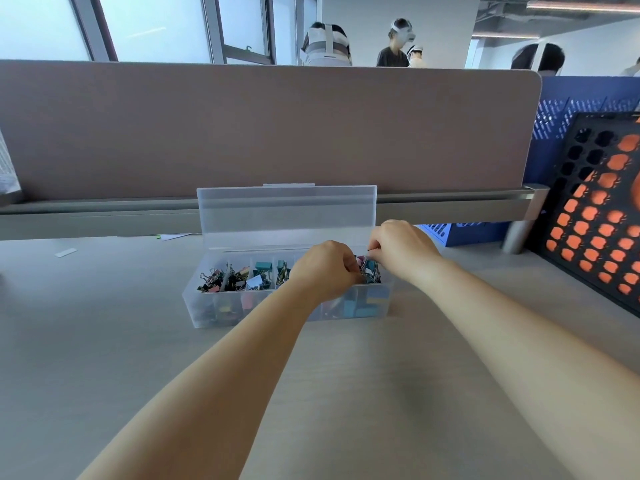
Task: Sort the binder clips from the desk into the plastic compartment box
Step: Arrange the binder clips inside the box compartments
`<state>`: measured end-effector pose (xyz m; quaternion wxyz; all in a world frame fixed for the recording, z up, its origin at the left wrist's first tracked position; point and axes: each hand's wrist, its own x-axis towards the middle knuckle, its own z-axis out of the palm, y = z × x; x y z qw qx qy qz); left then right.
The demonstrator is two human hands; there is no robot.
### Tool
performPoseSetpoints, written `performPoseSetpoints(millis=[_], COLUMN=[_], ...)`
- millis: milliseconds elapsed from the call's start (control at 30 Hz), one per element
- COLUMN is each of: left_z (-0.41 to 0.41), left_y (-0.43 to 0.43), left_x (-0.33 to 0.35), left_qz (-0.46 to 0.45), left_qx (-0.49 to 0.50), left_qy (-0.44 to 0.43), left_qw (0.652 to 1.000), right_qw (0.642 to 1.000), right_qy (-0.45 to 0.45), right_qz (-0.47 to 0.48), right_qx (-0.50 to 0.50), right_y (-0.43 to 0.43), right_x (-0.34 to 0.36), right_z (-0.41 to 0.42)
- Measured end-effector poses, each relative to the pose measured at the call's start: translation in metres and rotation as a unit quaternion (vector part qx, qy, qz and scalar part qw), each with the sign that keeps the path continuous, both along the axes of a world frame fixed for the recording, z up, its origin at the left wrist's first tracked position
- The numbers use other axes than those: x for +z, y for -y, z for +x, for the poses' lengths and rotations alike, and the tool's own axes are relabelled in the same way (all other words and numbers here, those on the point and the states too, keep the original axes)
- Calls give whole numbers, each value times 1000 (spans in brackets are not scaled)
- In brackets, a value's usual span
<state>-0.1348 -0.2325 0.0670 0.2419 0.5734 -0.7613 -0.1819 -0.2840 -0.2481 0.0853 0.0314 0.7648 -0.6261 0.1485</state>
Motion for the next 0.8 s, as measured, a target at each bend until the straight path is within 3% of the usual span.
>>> performPoseSetpoints(millis=[133, 233, 333, 500, 633, 800], left_z=[3, 3, -3, -8, -6, 6], left_y=[1, 2, 1, 2, -4, -9], left_x=[0, 0, 0, 4, 7, 12], left_qz=[-16, -26, -17, 26, 35, -26], left_qx=[-2, 9, -12, -30, -34, -15], left_qy=[-8, 68, 149, 209, 124, 92], left_qw=[1000, 997, 989, 977, 991, 995], right_qw=[997, 993, 995, 990, 980, 986], right_qy=[35, 6, 35, 36, 17, 69], right_qz=[64, 118, 93, 135, 193, 152], right_qx=[9, 12, 7, -29, -51, -11], right_y=[4, 0, -4, -11, -8, -12], right_x=[-6, -6, -4, 5, -4, 3], right_z=[-7, -9, -14, -6, 4, -4])
